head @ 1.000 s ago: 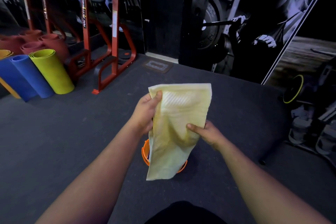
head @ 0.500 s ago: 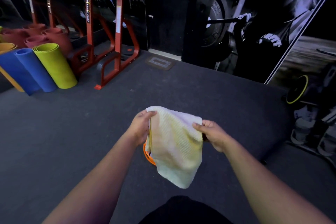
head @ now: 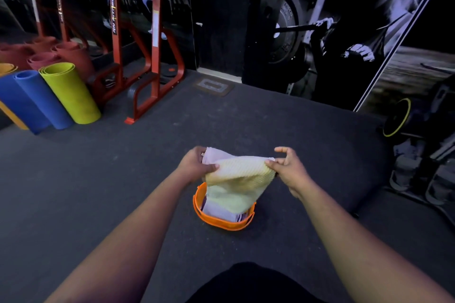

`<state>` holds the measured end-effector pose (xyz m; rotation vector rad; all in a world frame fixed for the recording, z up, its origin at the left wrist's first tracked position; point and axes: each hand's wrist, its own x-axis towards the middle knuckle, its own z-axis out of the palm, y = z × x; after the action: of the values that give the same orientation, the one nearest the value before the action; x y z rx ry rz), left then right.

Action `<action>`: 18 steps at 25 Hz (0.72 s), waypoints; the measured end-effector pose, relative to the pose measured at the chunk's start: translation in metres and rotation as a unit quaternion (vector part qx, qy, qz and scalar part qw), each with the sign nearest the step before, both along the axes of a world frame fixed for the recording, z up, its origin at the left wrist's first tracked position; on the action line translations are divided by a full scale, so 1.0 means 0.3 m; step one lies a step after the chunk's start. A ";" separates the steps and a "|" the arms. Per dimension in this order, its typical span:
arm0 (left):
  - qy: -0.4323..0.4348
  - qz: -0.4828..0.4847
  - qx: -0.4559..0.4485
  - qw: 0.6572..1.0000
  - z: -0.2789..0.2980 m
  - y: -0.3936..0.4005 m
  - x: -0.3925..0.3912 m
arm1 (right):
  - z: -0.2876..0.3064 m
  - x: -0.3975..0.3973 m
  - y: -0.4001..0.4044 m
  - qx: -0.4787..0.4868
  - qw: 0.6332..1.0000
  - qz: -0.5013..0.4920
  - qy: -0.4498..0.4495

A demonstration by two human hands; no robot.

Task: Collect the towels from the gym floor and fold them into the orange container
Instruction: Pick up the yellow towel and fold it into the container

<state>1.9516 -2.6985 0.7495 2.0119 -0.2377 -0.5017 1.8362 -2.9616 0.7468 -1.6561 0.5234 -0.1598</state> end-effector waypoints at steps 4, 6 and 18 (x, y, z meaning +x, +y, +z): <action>-0.078 0.090 0.040 0.992 0.054 -0.017 -0.002 | 0.030 0.005 0.014 0.027 0.999 -0.012 -0.045; 0.012 0.125 -0.117 0.985 0.062 -0.031 0.002 | 0.043 -0.008 0.006 0.029 0.998 0.010 -0.048; -0.175 -0.010 0.191 0.966 0.055 -0.013 0.016 | 0.028 -0.041 0.002 -0.001 0.999 0.008 -0.049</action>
<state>1.9563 -2.7023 0.7661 2.4761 -0.4017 -0.2091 1.8238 -2.9610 0.7554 -1.6456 0.4352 -0.2297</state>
